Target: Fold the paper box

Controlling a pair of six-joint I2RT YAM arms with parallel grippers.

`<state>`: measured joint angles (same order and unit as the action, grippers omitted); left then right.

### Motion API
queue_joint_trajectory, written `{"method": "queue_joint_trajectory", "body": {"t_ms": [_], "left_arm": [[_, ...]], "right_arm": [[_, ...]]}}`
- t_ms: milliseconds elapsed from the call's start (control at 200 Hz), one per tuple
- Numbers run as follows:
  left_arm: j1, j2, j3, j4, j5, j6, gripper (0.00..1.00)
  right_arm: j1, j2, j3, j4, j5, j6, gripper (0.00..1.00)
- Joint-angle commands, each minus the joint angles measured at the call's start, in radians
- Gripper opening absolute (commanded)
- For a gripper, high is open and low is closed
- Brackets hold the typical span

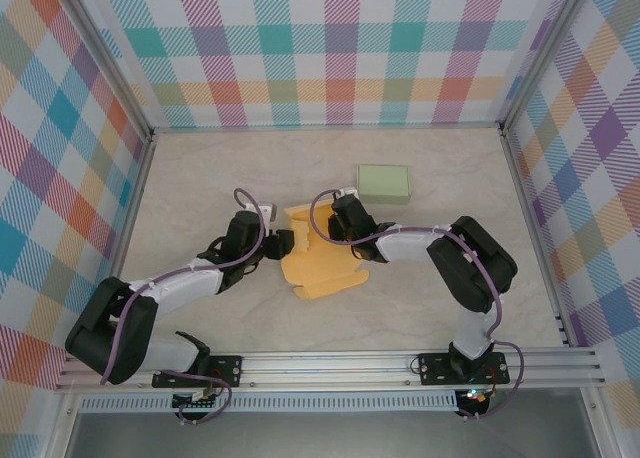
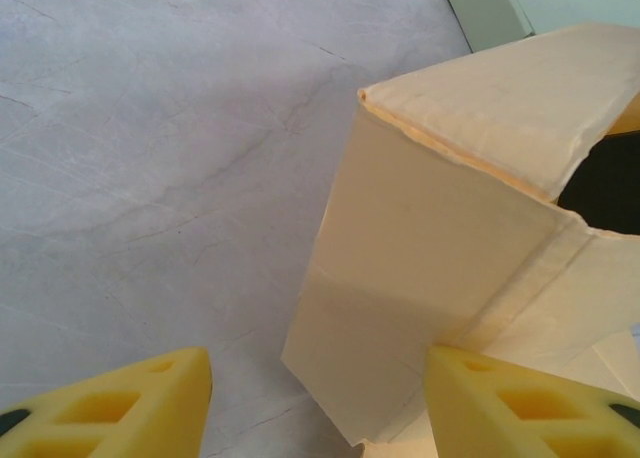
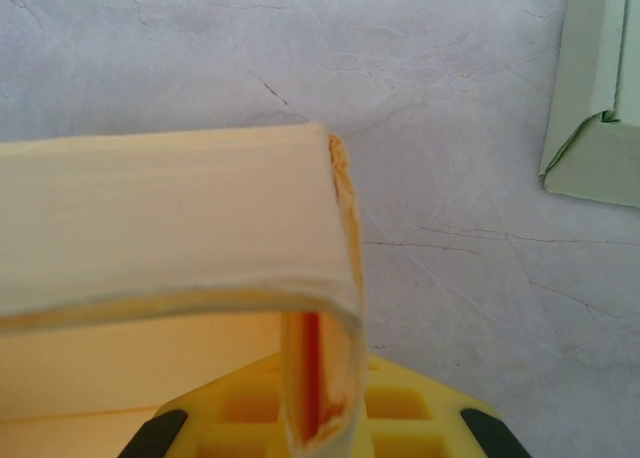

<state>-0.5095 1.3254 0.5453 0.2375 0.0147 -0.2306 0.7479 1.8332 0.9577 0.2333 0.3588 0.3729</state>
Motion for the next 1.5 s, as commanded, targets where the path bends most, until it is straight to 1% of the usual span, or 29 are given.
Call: {"method": "queue_joint_trajectory", "body": {"t_ms": [0, 85, 200, 375, 440, 565, 735, 900, 1010, 1120, 1325, 1495], "left_arm": [[-0.018, -0.033, -0.019, -0.006, 0.029, 0.021, 0.59], [-0.018, -0.044, -0.027, -0.023, 0.016, 0.023, 0.57], [-0.018, -0.057, -0.033, -0.053, -0.015, 0.025, 0.48], [-0.018, -0.053, -0.044, -0.064, -0.052, 0.028, 0.46], [-0.018, -0.047, -0.044, -0.054, -0.058, 0.033, 0.46], [-0.018, -0.021, -0.021, -0.029, -0.047, 0.049, 0.52], [-0.018, 0.024, 0.015, 0.009, -0.012, 0.058, 0.57], [-0.021, 0.074, 0.034, 0.049, -0.061, 0.037, 0.58], [-0.025, 0.098, 0.05, 0.059, -0.141, 0.024, 0.55], [-0.03, 0.123, 0.059, 0.059, -0.237, 0.013, 0.48], [-0.053, 0.183, 0.067, 0.115, -0.427, -0.015, 0.29], [-0.102, 0.243, 0.08, 0.157, -0.62, -0.035, 0.14]], "right_arm": [[0.015, 0.029, 0.006, -0.034, -0.005, -0.014, 0.0], [0.015, 0.031, 0.007, -0.036, -0.003, -0.014, 0.0], [0.014, 0.035, 0.009, -0.038, 0.002, -0.015, 0.0], [0.014, 0.035, 0.012, -0.036, 0.002, -0.016, 0.0], [0.014, 0.035, 0.012, -0.035, -0.003, -0.017, 0.0], [0.014, 0.035, 0.01, -0.035, -0.007, -0.018, 0.0], [0.016, 0.032, 0.009, -0.035, -0.009, -0.019, 0.0], [0.02, 0.035, 0.01, -0.034, -0.014, -0.017, 0.0], [0.025, 0.041, 0.015, -0.038, -0.014, -0.017, 0.0], [0.031, 0.043, 0.018, -0.04, -0.015, -0.014, 0.0], [0.05, 0.057, 0.032, -0.053, -0.005, 0.028, 0.0], [0.077, 0.091, 0.081, -0.107, 0.019, 0.08, 0.0]]}}
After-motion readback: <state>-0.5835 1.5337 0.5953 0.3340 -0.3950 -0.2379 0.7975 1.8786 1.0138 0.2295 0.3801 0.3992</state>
